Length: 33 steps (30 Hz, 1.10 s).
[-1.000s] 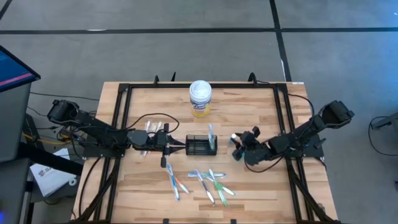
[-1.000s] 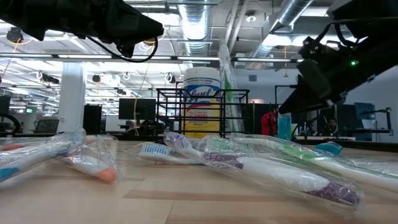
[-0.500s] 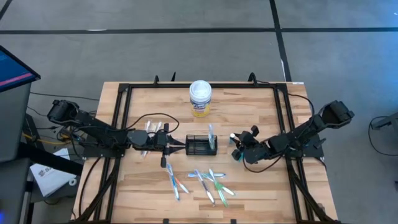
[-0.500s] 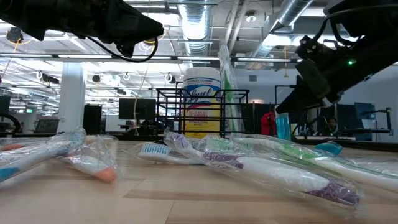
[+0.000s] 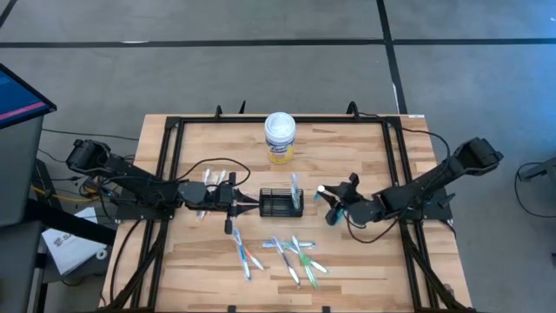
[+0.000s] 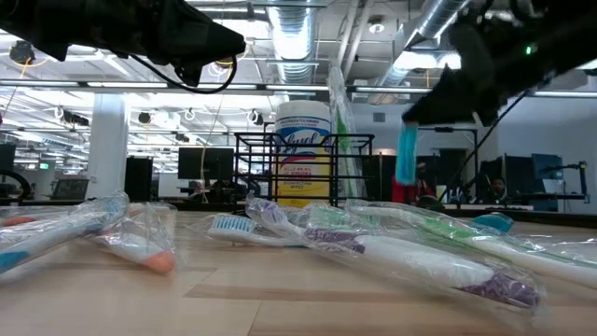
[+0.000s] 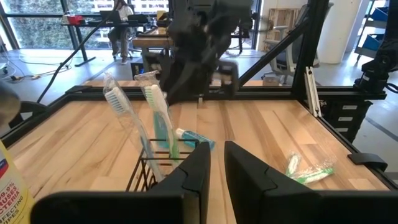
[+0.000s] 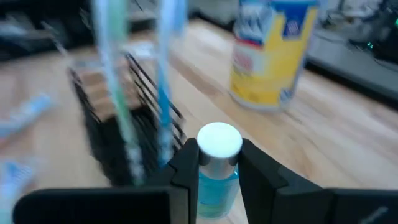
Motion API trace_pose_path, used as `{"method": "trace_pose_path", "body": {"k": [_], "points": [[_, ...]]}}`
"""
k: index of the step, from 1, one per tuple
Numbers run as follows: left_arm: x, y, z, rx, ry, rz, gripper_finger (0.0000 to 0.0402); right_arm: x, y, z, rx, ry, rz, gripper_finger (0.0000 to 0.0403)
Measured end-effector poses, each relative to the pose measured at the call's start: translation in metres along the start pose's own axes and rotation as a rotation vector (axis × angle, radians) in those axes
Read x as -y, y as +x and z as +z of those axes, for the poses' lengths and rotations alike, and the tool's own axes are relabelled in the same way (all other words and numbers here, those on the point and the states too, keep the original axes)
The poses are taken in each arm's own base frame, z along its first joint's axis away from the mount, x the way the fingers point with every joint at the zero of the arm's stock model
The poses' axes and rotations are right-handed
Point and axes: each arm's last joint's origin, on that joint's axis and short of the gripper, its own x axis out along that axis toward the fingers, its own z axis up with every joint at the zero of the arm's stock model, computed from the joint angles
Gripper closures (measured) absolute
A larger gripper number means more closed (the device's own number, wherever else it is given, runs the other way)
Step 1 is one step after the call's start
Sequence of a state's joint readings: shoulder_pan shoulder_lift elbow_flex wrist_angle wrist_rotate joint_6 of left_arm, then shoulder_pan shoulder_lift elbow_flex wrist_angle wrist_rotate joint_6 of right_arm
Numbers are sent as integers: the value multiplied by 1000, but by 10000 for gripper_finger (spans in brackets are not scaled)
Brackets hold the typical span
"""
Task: Pick & Place toothbrushing station
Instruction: Put the top blue mouthwash into the black mesh organizer
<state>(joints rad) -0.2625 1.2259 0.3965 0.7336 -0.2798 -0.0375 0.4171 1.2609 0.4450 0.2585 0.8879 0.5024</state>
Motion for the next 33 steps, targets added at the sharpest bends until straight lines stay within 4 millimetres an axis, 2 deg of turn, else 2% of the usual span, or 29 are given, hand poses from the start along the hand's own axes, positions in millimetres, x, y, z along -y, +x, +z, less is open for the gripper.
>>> {"method": "trace_pose_path", "body": {"k": [7,17,21,27,33], "points": [[0,0,1,8,-22,0,358,-8,-18,26,141,14,130,332],[2,-1,10,97,-53,-56,358,-19,-29,39,261,12,239,332],[2,1,14,114,-52,-56,358,-25,-31,52,284,1,270,332],[6,14,17,104,-47,-60,358,-38,-30,70,325,-70,279,332],[10,38,15,72,-39,-57,356,-47,-21,73,315,-98,316,332]]}}
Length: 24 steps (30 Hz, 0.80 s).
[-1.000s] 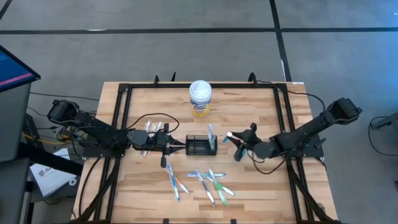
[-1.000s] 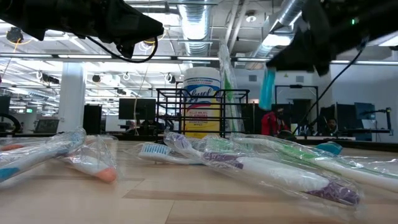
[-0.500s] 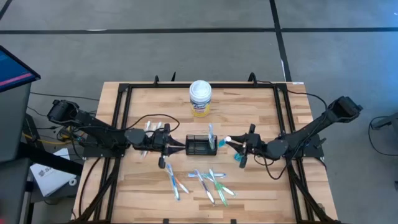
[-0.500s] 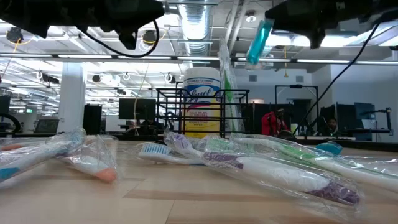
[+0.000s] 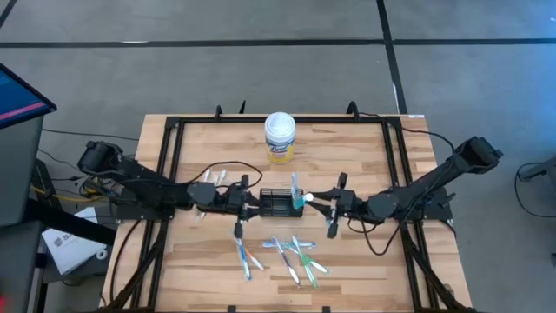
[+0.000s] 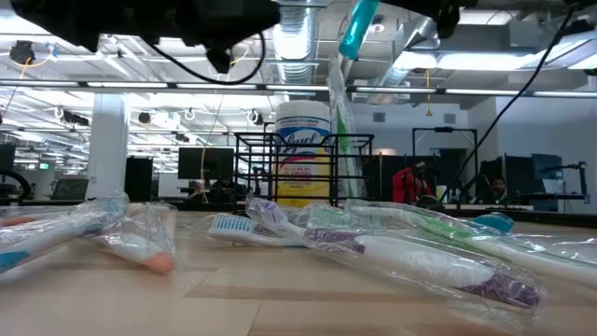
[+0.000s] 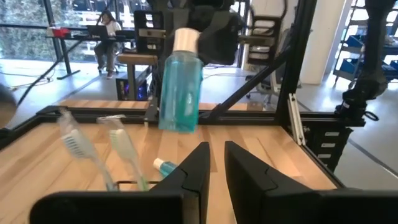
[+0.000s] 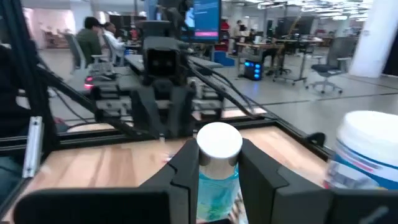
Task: Pick & Place toothbrushing station
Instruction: Put the top blue mouthwash into the black mesh organizer
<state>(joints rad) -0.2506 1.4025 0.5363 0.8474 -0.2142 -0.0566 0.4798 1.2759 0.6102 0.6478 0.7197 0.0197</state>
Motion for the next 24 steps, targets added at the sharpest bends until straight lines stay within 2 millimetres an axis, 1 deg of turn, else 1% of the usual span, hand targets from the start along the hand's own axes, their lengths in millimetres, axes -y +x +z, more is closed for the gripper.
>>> {"method": "trace_pose_path", "body": {"k": [3,6,8,17,24], "points": [[0,13,-1,-13,24,-6,342,-3,9,0,-10,-10,13,332],[0,23,-2,-20,50,-4,317,-6,16,2,-9,-33,31,332],[1,26,-1,-16,54,-4,298,-7,19,5,-10,-41,48,332],[-2,28,3,2,48,8,219,-8,23,10,-27,-59,56,332],[-10,29,5,25,15,32,188,-5,25,10,-27,-43,68,332]]}}
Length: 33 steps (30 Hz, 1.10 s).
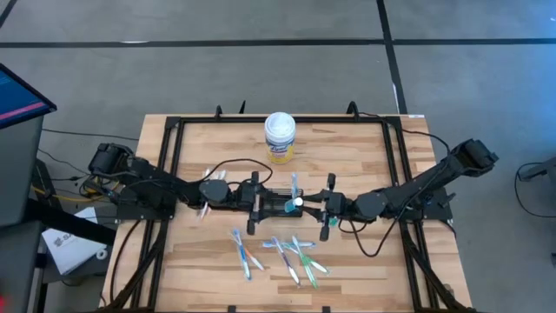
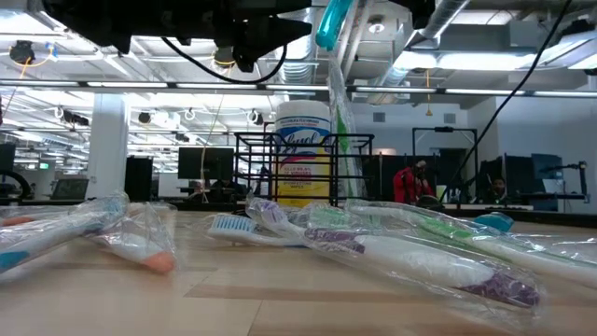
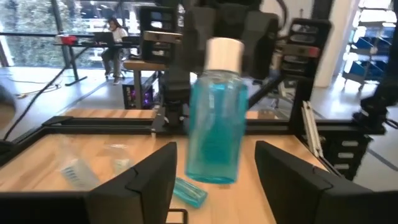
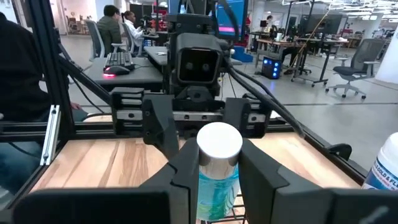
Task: Pick & Place toothbrushing station
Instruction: Put the top blue mouthwash into the black mesh organizer
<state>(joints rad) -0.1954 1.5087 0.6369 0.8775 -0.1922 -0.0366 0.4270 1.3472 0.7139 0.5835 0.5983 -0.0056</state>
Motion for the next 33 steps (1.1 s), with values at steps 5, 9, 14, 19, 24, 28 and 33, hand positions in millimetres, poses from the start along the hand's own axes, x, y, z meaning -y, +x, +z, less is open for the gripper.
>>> {"method": "trace_pose_path", "body": {"k": [5,9,14,19,24,28,33], "points": [[-1,2,3,10,-16,-2,172,2,2,0,0,6,1,332],[-1,3,6,19,-18,-4,164,3,2,0,0,6,11,332],[1,4,7,16,-27,-57,158,4,3,0,-1,6,11,332],[0,7,1,-2,-28,-45,150,3,3,0,3,8,31,332],[1,22,-2,-13,-29,-43,145,3,3,1,6,7,34,332],[3,35,-3,-14,-21,-50,144,3,3,0,2,1,34,332],[3,38,-2,-10,-20,-49,144,3,2,-2,-15,-11,35,332]]}}
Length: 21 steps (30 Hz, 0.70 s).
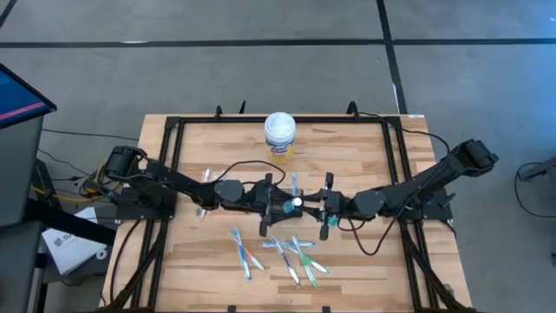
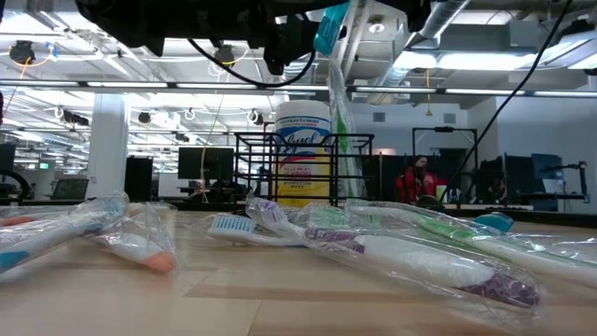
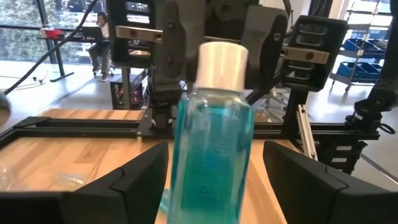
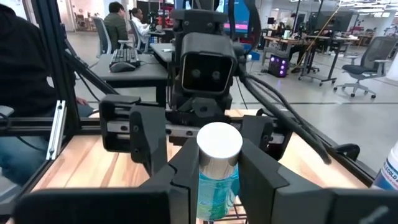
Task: Pick & Place toothbrushing station
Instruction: Put the top blue mouthwash into the black mesh organizer
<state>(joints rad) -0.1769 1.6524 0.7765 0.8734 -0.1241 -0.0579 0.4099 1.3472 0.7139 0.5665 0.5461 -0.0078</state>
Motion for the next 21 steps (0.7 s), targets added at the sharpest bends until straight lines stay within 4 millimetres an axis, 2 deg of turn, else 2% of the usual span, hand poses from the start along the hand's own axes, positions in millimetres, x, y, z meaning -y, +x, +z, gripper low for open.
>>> {"method": "trace_pose_path", "body": {"k": [17,21], "points": [[-6,0,4,13,-1,-25,180,4,2,-1,-7,6,8,332],[-5,2,9,31,-2,-33,185,3,8,-8,-23,-3,4,332]]}}
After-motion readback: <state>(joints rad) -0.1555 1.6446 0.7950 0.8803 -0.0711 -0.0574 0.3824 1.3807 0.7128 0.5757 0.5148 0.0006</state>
